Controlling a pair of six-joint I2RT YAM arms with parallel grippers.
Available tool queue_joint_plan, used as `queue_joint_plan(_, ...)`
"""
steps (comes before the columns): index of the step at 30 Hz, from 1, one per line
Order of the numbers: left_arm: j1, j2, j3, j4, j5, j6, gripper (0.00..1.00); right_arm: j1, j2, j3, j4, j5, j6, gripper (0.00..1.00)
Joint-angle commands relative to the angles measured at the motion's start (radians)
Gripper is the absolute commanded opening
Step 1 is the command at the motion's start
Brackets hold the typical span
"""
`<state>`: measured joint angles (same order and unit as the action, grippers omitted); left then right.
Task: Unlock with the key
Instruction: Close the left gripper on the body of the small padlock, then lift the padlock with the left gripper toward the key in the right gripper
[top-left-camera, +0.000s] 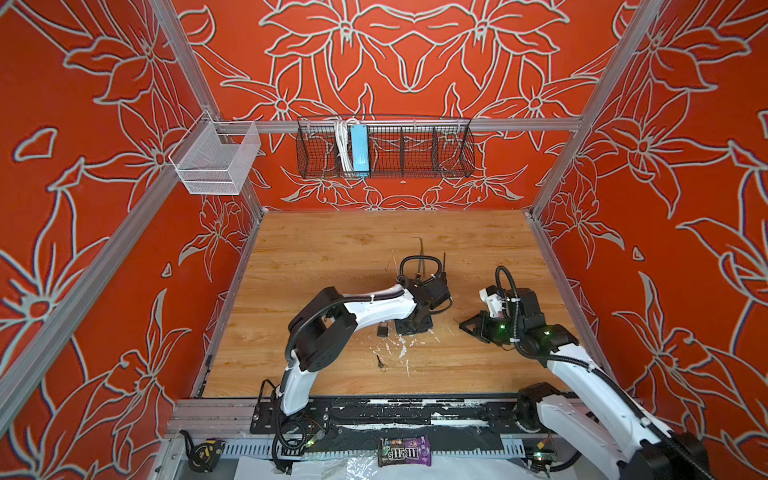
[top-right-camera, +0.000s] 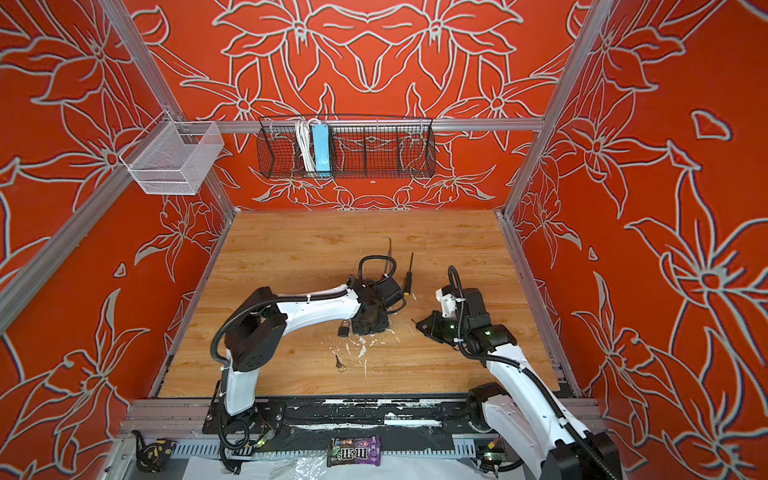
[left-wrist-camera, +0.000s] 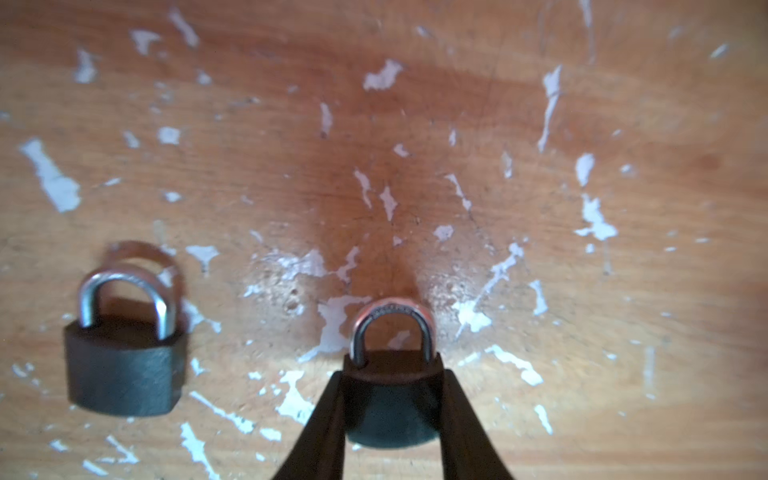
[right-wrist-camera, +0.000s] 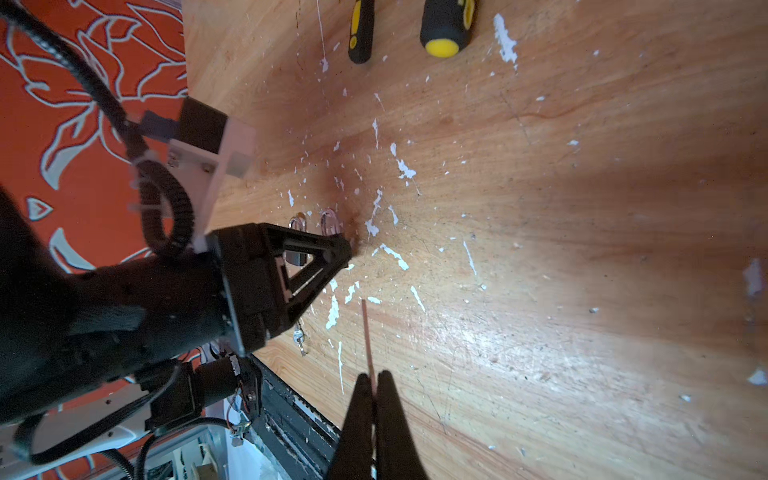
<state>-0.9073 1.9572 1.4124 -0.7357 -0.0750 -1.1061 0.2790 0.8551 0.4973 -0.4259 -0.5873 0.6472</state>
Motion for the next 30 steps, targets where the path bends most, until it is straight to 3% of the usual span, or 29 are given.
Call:
queue_joint_plan(1,0.017,-0.1,-0.053,0.111,0.005,-0.106,0.15,0.071,-0.004,0.053,-0.014,0.097,-0.017,0.0)
queue_joint_plan(12,0.048,-0.295,-0.193,0.318,0.052,-0.305,0.06,0.343,-0.002,0.057,0.131,0.356,0.055,0.0)
queue_joint_plan(20,0.048,-0.421,-0.281,0.415,0.008,-0.42,0.03,0.551,0.004,0.02,0.296,0.612,0.109,0.0)
queue_joint_plan(25,0.048,-0.488,-0.339,0.469,-0.021,-0.473,0.03,0.637,0.019,-0.006,0.411,0.737,0.132,0.0)
queue_joint_plan(30,0.049,-0.519,-0.361,0.489,-0.025,-0.497,0.03,0.686,0.093,0.024,0.472,0.78,0.107,0.0)
